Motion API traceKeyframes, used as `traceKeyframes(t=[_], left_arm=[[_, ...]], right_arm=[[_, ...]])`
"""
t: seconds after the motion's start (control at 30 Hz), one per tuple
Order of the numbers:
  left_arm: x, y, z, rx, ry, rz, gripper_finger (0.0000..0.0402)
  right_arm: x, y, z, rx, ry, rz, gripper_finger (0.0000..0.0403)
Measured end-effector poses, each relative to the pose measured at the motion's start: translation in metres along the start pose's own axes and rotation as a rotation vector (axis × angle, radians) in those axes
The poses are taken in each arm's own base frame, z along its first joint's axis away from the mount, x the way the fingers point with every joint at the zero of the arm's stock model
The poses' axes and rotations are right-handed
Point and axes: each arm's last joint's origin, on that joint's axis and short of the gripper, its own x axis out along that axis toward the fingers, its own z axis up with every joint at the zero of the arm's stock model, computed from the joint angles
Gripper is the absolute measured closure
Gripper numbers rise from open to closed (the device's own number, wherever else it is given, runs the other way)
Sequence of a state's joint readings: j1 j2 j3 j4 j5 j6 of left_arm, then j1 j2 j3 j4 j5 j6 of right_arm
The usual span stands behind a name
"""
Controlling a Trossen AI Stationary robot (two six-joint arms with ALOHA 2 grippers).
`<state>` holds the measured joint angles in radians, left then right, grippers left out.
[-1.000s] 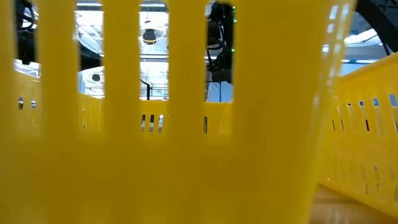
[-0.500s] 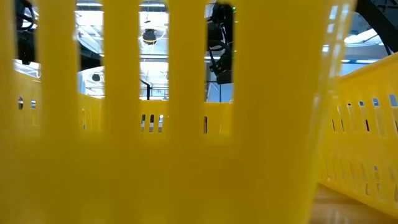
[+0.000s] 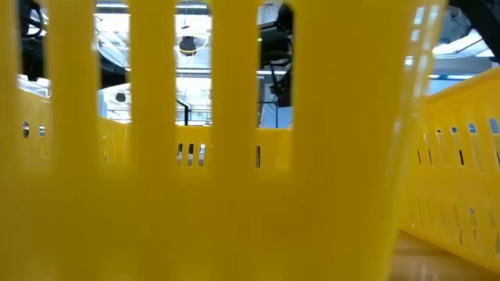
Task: Stack baskets on shelf by color
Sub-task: Put the top right green bin on the shelf
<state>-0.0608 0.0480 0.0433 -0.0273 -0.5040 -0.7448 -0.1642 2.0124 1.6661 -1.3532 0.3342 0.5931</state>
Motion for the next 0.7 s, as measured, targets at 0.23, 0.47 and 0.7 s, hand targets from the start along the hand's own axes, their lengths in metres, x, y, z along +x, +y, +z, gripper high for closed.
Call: traceKeyframes(t=[0.23, 0.47, 0.7], left_arm=[[0.0, 0.001, 0.001, 0.0, -0.019, 0.019, 0.0401], [0.0, 0.001, 0.001, 0.0, -0.02, 0.021, 0.0401], [0.0, 0.001, 0.001, 0.0, -0.021, 0.022, 0.0401]], right_arm=[[0.0, -0.022, -0.017, 0.078, -0.065, 0.074, 0.0403], [0.008, -0.034, -0.016, 0.129, -0.123, 0.107, 0.0403], [0.023, -0.026, -0.018, 0.071, -0.122, 0.051, 0.0403]])
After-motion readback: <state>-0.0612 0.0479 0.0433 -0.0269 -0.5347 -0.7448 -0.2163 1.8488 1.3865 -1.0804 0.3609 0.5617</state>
